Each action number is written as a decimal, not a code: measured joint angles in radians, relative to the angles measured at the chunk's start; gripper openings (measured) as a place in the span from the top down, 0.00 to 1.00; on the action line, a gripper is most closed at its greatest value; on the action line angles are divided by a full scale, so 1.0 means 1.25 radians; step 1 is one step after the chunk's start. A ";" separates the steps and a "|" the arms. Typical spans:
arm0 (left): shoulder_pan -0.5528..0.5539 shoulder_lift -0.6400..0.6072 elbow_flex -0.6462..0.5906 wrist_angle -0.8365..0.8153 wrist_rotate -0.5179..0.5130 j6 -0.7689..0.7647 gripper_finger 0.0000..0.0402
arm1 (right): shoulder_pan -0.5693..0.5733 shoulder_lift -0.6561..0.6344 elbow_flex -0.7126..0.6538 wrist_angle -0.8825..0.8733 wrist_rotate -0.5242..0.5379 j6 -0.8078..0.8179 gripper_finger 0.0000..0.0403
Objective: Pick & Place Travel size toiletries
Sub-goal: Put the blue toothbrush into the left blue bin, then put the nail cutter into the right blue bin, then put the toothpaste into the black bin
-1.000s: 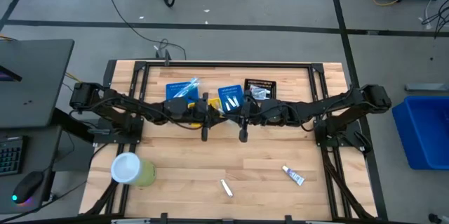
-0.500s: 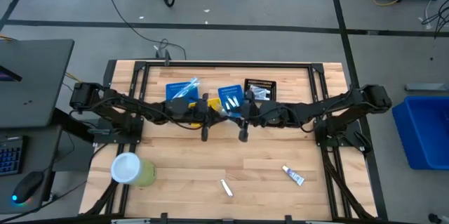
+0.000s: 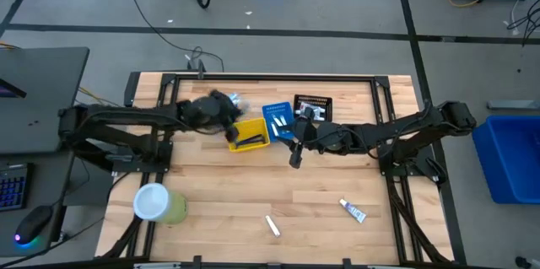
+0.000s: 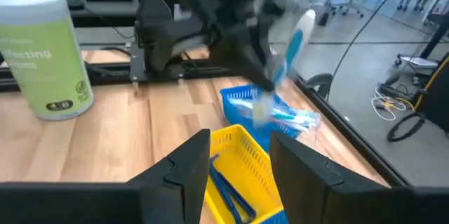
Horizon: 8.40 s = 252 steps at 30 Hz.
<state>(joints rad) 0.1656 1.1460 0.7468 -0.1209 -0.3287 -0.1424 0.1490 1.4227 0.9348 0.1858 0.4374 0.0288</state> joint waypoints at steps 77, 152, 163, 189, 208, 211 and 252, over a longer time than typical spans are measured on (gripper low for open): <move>-0.270 0.265 0.066 0.204 0.363 0.019 0.73 | -0.004 0.000 0.000 -0.109 -0.002 0.090 0.69; 0.127 0.614 0.349 0.009 0.212 0.270 0.80 | -0.030 -0.167 -0.163 -0.431 0.083 0.311 0.74; 0.117 0.617 0.349 0.006 0.238 0.273 0.70 | -0.041 -0.167 -0.163 -0.429 0.083 0.311 0.68; 0.075 0.226 0.242 -0.182 0.413 0.413 0.73 | -0.006 -0.149 -0.163 -0.507 -0.024 0.423 0.64; 0.033 0.099 -0.182 0.390 0.432 0.203 0.73 | 0.137 -0.153 -0.078 -0.804 -0.423 0.696 0.69; 0.033 0.100 -0.182 0.387 0.432 0.200 0.73 | 0.209 -0.135 -0.076 -0.792 -0.475 0.809 0.70; 0.033 0.101 -0.182 0.397 0.422 0.224 0.73 | 0.349 0.195 -0.074 -0.756 -0.477 0.886 0.70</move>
<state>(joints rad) 0.2072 1.2716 0.5194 0.3759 0.1987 0.1371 0.5852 1.6663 0.8417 -0.7589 -0.1592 1.1362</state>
